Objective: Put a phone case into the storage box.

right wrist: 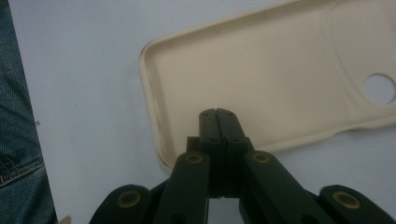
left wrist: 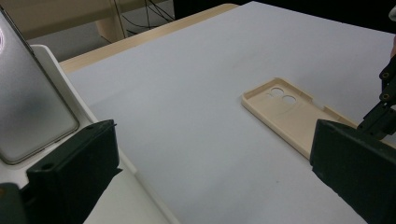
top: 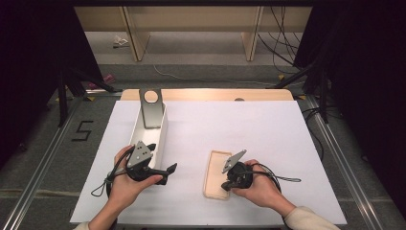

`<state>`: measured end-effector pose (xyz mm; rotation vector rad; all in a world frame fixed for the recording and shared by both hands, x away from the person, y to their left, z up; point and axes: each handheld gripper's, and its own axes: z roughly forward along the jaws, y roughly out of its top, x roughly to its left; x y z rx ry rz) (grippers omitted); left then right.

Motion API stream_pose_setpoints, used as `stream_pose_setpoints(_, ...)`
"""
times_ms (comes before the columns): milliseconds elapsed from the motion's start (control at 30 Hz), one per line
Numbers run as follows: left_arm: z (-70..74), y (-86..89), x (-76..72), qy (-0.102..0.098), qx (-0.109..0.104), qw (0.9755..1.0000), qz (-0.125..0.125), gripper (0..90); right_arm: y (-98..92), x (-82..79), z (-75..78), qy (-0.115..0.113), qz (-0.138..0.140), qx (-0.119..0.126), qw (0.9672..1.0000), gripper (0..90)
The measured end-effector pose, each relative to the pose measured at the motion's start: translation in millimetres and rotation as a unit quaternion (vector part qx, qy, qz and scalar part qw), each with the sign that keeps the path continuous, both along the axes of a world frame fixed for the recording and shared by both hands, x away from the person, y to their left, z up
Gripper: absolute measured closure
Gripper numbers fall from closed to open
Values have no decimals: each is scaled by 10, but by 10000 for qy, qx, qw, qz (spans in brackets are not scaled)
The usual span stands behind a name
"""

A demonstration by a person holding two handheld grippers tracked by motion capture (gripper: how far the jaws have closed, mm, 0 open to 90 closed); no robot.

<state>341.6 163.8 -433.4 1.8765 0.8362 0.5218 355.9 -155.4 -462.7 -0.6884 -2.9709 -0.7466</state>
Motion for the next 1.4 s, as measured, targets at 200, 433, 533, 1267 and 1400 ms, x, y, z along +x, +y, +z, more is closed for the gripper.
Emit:
stream_pose_setpoints(200,-2,-9,-3,-16,35,10000,-13,8,-41,15,5,5,-15,-83,10000,900)
stream_pose_setpoints(433,-4,-20,-6,-16,44,10000,-34,8,-97,30,2,10,-80,-141,9999,900)
stream_pose_setpoints(533,-4,-21,-6,-29,60,10000,-41,8,-103,32,3,16,-93,-174,9998,900)
stream_pose_setpoints(1267,-11,-60,4,-38,119,9998,-125,8,-83,0,150,-435,490,-28,9978,414)
stream_pose_setpoints(1400,-20,-65,12,-25,120,9998,-129,9,-89,-7,164,-436,581,-121,9973,347)
